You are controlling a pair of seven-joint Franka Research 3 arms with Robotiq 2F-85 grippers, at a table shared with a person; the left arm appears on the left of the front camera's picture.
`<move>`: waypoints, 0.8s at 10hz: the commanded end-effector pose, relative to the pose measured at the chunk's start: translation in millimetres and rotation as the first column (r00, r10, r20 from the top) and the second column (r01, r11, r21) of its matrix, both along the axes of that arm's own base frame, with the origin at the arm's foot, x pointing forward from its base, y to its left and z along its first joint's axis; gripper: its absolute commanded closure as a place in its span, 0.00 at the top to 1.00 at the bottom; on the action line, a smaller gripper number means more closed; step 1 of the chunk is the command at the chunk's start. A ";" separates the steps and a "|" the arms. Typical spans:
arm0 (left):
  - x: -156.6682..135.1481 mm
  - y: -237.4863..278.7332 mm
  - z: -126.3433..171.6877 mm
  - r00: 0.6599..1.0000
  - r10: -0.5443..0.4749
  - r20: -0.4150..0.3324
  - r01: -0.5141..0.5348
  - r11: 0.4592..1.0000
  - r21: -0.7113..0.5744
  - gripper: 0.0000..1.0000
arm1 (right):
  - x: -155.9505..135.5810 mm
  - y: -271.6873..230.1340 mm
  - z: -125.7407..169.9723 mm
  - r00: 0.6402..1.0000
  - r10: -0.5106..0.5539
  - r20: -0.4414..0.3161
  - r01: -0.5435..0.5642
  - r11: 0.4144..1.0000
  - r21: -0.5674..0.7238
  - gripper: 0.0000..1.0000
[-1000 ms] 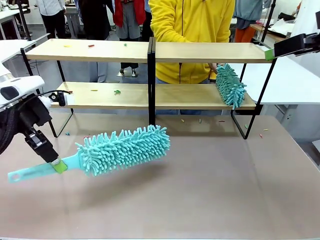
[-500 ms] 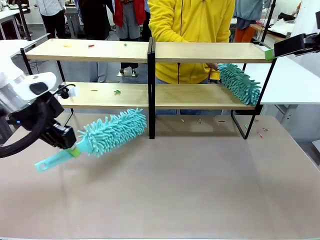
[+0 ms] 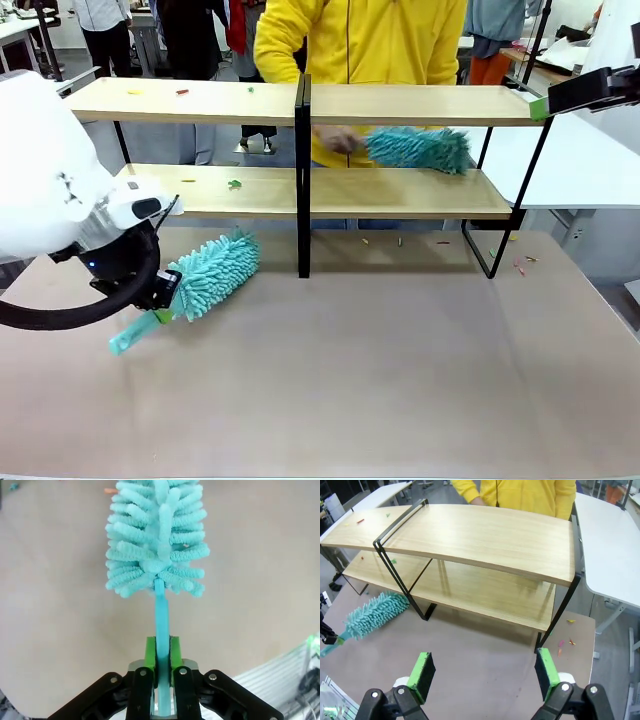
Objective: Clean the shelves.
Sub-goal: Clean a randomly selected level of the Shelf with the Duster.
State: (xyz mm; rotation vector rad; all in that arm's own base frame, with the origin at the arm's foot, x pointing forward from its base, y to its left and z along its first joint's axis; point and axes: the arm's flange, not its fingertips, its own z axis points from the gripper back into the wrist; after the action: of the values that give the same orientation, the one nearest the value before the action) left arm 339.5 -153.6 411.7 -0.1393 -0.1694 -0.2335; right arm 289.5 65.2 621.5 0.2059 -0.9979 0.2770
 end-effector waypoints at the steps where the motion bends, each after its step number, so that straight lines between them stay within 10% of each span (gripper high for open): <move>1: -58.1 25.8 -50.2 0.990 0.129 0.064 -0.130 0.991 0.011 0.12 | 0.9 -2.0 -0.5 1.000 0.008 0.001 -0.008 1.000 -0.002 1.00; 8: -76.7 73.3 -47.0 0.937 0.347 -0.023 -0.344 0.934 0.097 0.12 | 0.9 -2.0 -0.5 1.000 0.008 0.001 -0.008 1.000 -0.002 1.00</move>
State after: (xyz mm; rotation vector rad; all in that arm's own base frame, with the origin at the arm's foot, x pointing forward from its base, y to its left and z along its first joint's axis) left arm 340.1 -114.3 398.0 -0.0106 -0.1140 0.0618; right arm 289.5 65.1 621.5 0.2059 -0.9978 0.2769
